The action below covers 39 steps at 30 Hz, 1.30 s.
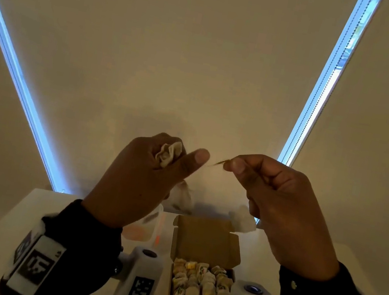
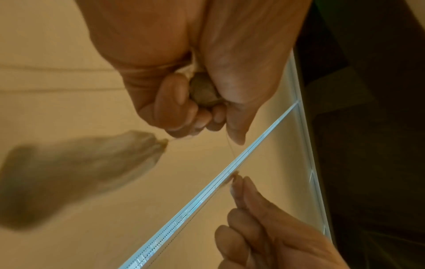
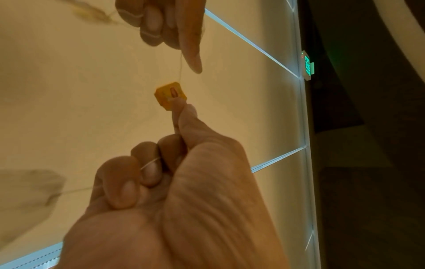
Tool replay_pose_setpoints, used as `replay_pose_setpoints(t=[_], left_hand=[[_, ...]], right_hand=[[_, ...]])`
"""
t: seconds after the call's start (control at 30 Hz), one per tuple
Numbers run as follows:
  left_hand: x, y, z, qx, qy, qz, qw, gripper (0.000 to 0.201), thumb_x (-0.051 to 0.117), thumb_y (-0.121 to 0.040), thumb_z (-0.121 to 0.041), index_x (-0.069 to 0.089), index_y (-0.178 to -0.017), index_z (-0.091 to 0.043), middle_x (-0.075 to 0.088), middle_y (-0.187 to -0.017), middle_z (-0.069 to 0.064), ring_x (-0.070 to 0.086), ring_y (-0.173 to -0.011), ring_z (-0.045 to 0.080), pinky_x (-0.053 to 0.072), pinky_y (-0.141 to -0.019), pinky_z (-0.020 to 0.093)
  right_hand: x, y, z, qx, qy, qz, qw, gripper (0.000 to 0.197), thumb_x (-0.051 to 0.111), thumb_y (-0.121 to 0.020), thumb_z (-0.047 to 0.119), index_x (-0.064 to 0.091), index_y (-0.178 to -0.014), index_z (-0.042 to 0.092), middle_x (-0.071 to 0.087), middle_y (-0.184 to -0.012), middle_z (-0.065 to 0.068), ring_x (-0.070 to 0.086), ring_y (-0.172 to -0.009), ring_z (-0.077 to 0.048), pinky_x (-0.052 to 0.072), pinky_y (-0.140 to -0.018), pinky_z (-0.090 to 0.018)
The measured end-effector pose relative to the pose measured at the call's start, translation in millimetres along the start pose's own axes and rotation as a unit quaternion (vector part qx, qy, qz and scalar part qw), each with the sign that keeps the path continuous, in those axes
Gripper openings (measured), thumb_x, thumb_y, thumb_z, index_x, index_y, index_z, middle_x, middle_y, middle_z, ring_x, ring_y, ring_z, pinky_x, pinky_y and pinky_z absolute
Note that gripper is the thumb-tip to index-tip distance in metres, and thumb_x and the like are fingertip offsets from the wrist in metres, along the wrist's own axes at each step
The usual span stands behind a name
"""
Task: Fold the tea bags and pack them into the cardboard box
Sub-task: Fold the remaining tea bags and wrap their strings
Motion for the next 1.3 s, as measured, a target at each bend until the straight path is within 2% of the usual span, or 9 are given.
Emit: replay_pose_setpoints(t=[0.13,0.23,0.4,0.5,0.63,0.8,0.97,1.2,1.3], left_hand=[[2.1,-0.7,-6.7,0.018,0.039,-0.031,0.999,0.042,0.077,-0.074,-0.044,0.057,-0.065,-0.008,0.072,-0.086,-0.005,0.051,-0.044,0.006,0.042,-0.046,0.018],[2.3,-2.9,-10.2,0.053,0.018,-0.033,0.998,0.036,0.081,-0.076,-0.034,0.053,-0.057,-0.022,0.076,-0.092,0.000,0.058,-0.052,0.001,0.044,-0.049,0.014],[-1.7,-6.5,-16.8,0.086,-0.001,-0.040,0.996,0.043,0.081,-0.079,-0.028,0.049,-0.062,-0.005,0.078,-0.088,-0.001,0.072,-0.075,0.001,0.050,-0.053,0.018],[-4.2,-9.2,-16.7,0.053,0.065,-0.045,0.995,0.039,0.081,-0.082,-0.016,0.049,-0.062,-0.008,0.078,-0.086,0.003,0.057,-0.047,0.006,0.042,-0.044,0.021],[-2.2,-12.4,-16.2,-0.035,0.191,-0.049,0.980,0.039,0.078,-0.082,-0.012,0.057,-0.052,-0.023,0.068,-0.074,0.020,0.033,-0.040,0.017,0.031,-0.044,0.024],[0.9,-13.9,-20.4,-0.113,0.284,-0.034,0.952,0.031,0.079,-0.072,-0.024,0.053,-0.058,-0.015,0.044,-0.058,0.011,0.028,-0.039,0.012,0.029,-0.037,0.019],[-2.1,-13.1,-15.9,-0.128,0.286,-0.076,0.946,0.028,0.076,-0.083,-0.015,0.056,-0.065,-0.010,0.043,-0.057,0.010,0.028,-0.038,0.011,0.028,-0.037,0.019],[-1.1,-9.5,-22.5,-0.116,0.318,-0.072,0.938,0.018,0.069,-0.090,-0.011,0.055,-0.079,-0.006,0.035,-0.042,-0.006,0.033,-0.035,0.009,0.035,-0.036,0.017],[-2.4,-8.3,-24.1,-0.099,0.315,-0.066,0.942,0.018,0.071,-0.087,-0.014,0.056,-0.079,-0.009,0.041,-0.044,-0.002,0.039,-0.038,0.011,0.041,-0.040,0.019]], right_hand=[[-0.1,-1.4,3.0,0.015,0.004,-0.002,1.000,0.016,0.063,-0.094,0.027,0.076,-0.103,0.023,0.052,-0.046,0.025,0.053,-0.047,0.006,0.038,-0.052,-0.004],[0.7,-1.9,7.6,0.024,0.010,-0.002,1.000,0.018,0.063,-0.084,0.043,0.074,-0.096,0.035,0.050,-0.043,0.016,0.042,-0.043,-0.003,0.036,-0.047,-0.012],[1.8,-4.8,14.3,0.010,0.018,0.016,1.000,0.011,0.063,-0.084,0.042,0.072,-0.089,0.039,0.048,-0.043,0.012,0.040,-0.042,-0.005,0.037,-0.047,-0.015],[0.9,-7.2,16.9,-0.013,0.030,0.024,0.999,0.009,0.066,-0.089,0.034,0.074,-0.093,0.036,0.051,-0.047,0.008,0.045,-0.045,-0.004,0.039,-0.049,-0.011],[2.5,-8.9,23.5,-0.026,0.028,0.023,0.999,0.013,0.068,-0.078,0.042,0.072,-0.090,0.040,0.049,-0.049,-0.002,0.044,-0.047,-0.008,0.042,-0.054,-0.013],[4.9,-9.9,28.5,-0.034,0.032,0.011,0.999,0.004,0.070,-0.086,0.034,0.073,-0.087,0.036,0.047,-0.050,-0.001,0.043,-0.045,-0.006,0.039,-0.050,-0.012],[4.6,-6.6,27.8,-0.005,-0.016,0.018,1.000,0.009,0.067,-0.092,0.023,0.075,-0.090,0.022,0.042,-0.049,0.010,0.034,-0.045,-0.006,0.034,-0.047,-0.017],[10.6,-4.9,29.6,0.037,0.009,0.063,0.997,0.016,0.055,-0.088,0.027,0.070,-0.082,0.024,0.051,-0.049,0.014,0.042,-0.045,-0.001,0.036,-0.050,-0.015],[15.1,-2.9,32.6,0.044,0.029,0.091,0.995,0.016,0.055,-0.086,0.032,0.069,-0.082,0.027,0.053,-0.049,0.016,0.046,-0.045,0.000,0.038,-0.050,-0.014]])
Point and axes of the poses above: each hand's wrist, its own y-axis away from the middle knuckle, its own x-axis out of the palm, z = x × y, the point moved 3 cm from there along -y, towards the middle knuckle
